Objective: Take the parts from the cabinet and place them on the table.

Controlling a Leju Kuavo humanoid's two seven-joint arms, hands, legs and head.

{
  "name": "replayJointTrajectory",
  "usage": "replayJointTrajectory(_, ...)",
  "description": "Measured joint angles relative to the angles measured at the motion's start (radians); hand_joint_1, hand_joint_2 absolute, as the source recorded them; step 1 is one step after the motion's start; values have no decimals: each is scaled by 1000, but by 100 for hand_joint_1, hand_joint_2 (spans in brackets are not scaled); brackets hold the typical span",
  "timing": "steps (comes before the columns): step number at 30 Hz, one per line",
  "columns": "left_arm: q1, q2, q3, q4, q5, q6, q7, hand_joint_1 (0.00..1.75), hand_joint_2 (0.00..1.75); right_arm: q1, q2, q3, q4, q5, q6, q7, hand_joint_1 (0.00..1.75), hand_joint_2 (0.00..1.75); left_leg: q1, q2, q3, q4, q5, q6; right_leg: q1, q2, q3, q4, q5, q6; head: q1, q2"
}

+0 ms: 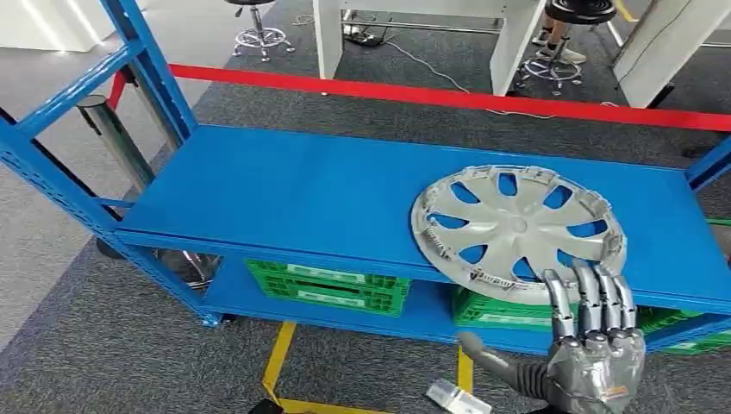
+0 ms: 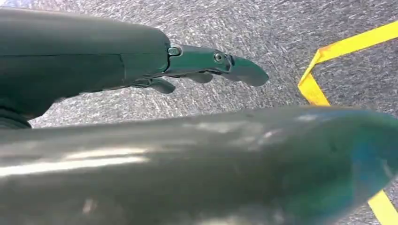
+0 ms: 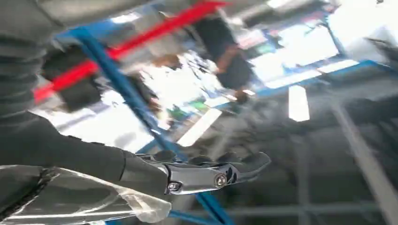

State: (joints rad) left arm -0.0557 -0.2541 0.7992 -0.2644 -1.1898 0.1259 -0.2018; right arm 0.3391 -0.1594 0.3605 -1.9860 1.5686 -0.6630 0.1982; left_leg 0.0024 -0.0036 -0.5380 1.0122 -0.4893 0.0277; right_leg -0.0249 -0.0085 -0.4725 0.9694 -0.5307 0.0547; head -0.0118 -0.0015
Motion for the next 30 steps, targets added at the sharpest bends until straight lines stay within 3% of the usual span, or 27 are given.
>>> replayJointTrajectory(8,2,0,2,0,0,-6,3,0,0,18,-84,48,26,-12,21,151,0,175,0,0,0,0,0,0,0,0,0,0,0,0,0,0)
replayJointTrajectory(18,2,0,2,0,-3,-14,11,0,0,28,-146,106,57,-39,37,190,0,175,0,0,0,0,0,0,0,0,0,0,0,0,0,0)
replayJointTrajectory(30,5,9,1,6,-4,-10,-18,0,0,30,-203,163,127,-106,54,306,0,175,0,0,0,0,0,0,0,0,0,0,0,0,0,0)
